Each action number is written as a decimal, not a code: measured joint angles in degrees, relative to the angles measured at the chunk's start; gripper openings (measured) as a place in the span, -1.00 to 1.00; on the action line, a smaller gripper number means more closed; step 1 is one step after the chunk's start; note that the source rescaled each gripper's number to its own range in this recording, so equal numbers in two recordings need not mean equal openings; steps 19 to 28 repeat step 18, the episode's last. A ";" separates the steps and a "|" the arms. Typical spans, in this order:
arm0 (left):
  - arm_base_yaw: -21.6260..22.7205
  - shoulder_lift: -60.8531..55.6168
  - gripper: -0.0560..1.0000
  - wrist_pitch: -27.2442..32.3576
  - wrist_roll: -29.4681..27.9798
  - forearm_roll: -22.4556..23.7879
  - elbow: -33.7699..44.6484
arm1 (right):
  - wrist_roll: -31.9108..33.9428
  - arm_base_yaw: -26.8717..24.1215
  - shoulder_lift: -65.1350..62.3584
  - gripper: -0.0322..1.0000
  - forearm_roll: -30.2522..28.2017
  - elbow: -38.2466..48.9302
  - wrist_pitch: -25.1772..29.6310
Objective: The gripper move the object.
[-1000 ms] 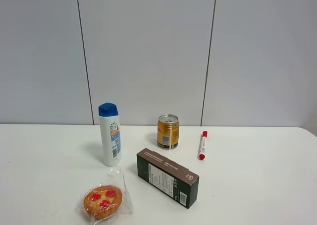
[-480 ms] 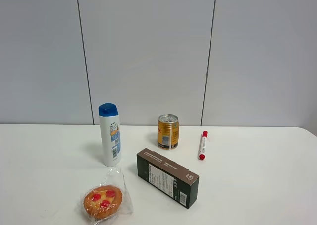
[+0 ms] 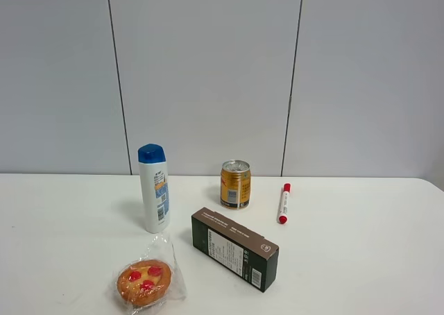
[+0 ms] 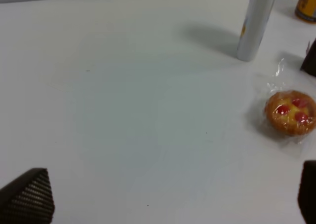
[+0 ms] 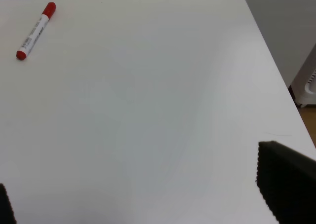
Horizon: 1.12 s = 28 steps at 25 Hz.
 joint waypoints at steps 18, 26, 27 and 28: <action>0.00 0.00 1.00 0.00 0.00 0.00 0.00 | 0.00 0.00 0.00 1.00 0.00 0.00 0.00; 0.00 0.00 1.00 0.00 0.00 0.00 0.00 | 0.00 0.00 0.00 1.00 0.00 0.00 0.00; 0.00 0.00 1.00 0.00 0.00 0.00 0.00 | 0.00 0.00 0.00 1.00 0.00 0.00 0.00; 0.00 0.00 1.00 0.00 0.00 0.00 0.00 | 0.00 0.00 0.00 1.00 0.00 0.00 0.00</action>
